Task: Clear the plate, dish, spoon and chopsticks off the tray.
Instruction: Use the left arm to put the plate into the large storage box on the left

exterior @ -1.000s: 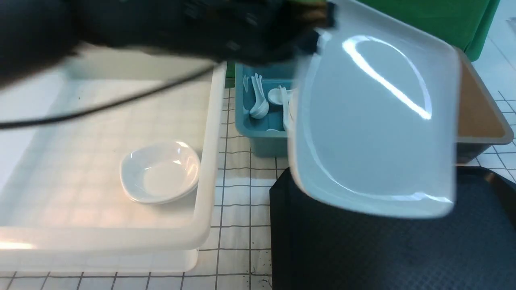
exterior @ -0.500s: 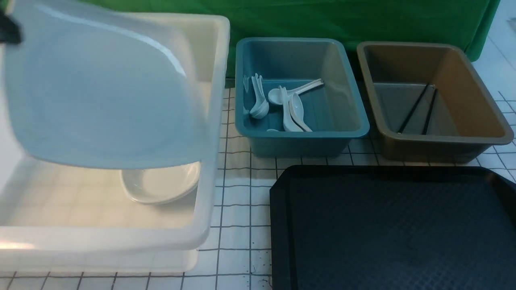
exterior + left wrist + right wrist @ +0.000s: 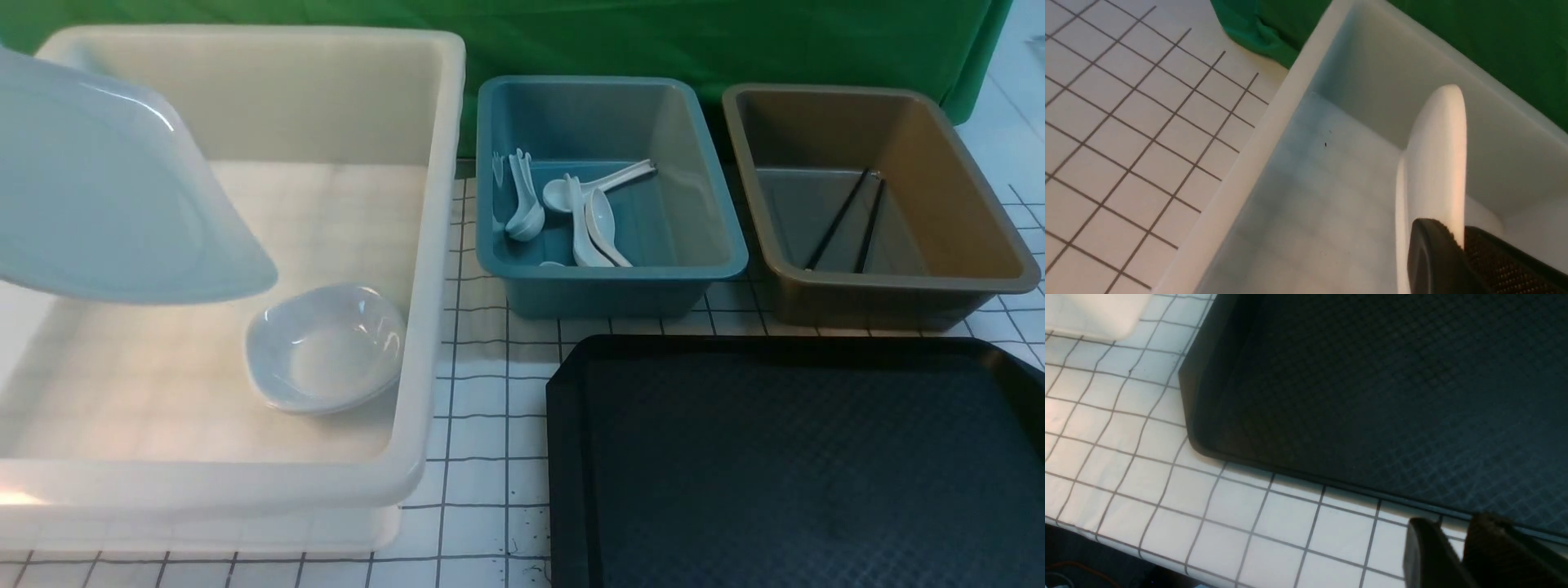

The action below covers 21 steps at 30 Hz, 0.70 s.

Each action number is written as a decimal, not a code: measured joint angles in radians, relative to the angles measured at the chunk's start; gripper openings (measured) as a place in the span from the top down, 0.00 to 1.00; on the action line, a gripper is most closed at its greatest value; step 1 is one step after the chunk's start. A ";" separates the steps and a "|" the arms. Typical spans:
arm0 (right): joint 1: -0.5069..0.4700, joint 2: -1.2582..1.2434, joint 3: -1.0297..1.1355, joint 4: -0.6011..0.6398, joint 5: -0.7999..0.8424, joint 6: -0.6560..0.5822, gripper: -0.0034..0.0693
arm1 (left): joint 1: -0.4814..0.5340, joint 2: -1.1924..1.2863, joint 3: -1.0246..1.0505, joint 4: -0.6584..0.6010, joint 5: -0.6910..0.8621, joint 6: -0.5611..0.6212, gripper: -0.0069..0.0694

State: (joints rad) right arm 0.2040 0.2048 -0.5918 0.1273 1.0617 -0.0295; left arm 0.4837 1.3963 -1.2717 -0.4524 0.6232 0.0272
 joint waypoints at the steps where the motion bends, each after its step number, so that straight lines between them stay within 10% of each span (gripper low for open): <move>1: 0.000 0.000 0.000 0.000 0.000 0.006 0.68 | 0.000 0.000 0.036 0.000 -0.061 -0.007 0.88; 12: 0.000 0.000 0.000 0.000 -0.009 0.052 0.68 | -0.028 0.014 0.240 -0.201 -0.360 -0.079 0.87; 21: 0.000 0.000 0.000 0.000 -0.039 0.078 0.68 | -0.222 0.079 0.243 -0.127 -0.563 0.015 0.87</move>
State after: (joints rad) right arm 0.2040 0.2048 -0.5918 0.1273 1.0224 0.0490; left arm 0.2615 1.4755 -1.0286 -0.5794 0.0600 0.0422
